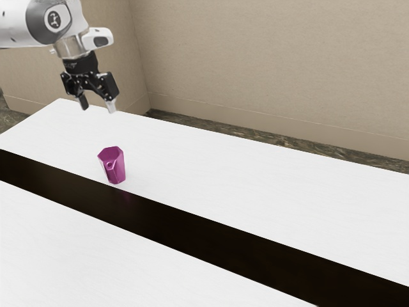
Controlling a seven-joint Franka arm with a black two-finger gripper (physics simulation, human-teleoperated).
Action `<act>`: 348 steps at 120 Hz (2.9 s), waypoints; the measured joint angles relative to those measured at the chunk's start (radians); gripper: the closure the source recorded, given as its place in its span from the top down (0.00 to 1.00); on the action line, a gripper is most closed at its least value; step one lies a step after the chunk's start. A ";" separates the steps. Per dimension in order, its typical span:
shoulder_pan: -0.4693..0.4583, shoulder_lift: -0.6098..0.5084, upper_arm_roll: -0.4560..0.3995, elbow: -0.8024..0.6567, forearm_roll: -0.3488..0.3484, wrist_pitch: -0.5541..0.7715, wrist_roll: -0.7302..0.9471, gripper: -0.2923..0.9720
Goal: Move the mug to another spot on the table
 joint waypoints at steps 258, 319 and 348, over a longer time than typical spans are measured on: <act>0.060 0.375 0.063 -0.399 0.192 1.078 -0.640 0.34; 0.022 0.332 0.104 -0.408 0.368 1.112 -0.660 0.29; -0.056 0.273 0.103 -0.439 0.381 1.112 -0.656 0.27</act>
